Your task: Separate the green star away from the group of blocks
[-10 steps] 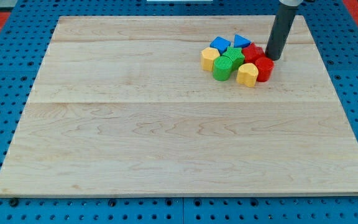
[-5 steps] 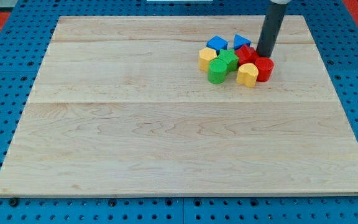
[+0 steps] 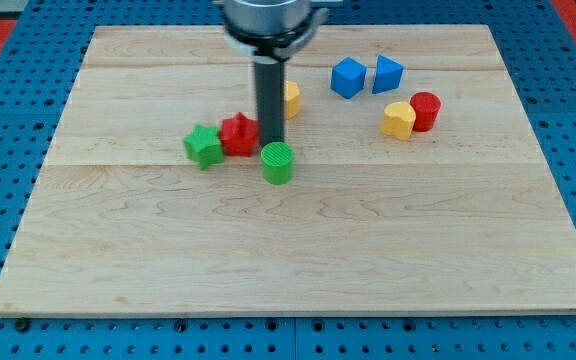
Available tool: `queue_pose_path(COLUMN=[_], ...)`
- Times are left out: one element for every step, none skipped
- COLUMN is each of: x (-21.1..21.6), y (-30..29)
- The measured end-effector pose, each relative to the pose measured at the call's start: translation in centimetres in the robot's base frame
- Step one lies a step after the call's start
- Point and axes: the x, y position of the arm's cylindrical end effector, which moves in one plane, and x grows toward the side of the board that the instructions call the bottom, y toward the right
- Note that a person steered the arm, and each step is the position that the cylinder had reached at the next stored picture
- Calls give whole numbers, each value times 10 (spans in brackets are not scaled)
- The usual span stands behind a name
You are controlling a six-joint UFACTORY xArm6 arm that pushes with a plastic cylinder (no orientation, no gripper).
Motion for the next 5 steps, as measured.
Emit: queue_pose_path(x=[11, -1, -26, -57, -61], y=[-49, -57, -57, -60, -92])
